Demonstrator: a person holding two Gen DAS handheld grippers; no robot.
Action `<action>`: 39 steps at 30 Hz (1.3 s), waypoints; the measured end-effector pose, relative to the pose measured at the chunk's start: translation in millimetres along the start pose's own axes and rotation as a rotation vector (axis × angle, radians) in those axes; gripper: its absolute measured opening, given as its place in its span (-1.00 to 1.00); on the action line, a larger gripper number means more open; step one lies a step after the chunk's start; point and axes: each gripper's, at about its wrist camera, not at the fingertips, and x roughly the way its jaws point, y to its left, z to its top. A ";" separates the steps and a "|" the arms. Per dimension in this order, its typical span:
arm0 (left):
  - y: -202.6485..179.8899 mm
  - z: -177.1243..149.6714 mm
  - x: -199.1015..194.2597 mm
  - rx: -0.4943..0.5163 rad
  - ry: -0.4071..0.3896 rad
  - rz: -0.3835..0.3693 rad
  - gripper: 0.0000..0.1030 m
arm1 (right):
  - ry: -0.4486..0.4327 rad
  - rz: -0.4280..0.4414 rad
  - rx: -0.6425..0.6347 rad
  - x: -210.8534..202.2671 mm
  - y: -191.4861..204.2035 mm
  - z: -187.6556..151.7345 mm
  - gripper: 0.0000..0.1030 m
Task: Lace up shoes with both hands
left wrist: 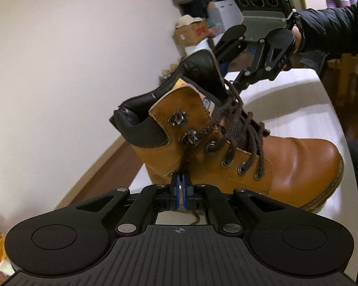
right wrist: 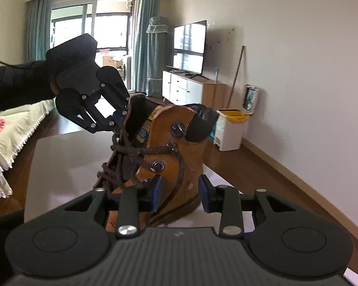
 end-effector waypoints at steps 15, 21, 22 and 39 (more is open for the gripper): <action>-5.4 -26.7 -18.8 -0.107 0.038 0.214 -1.00 | 0.066 -0.269 -0.061 -20.0 4.4 -11.1 -0.96; -9.9 -38.2 -30.7 -0.147 0.013 0.196 -1.00 | 0.095 -0.296 -0.010 -29.0 1.5 -26.0 -0.95; -11.2 -35.6 -33.6 -0.148 -0.008 0.187 -1.00 | 0.095 -0.295 -0.013 -29.8 2.7 -25.9 -0.95; -19.2 -3.9 -15.9 0.009 -0.071 0.131 -0.35 | 0.103 -0.255 -0.054 -23.6 19.6 -11.2 -0.94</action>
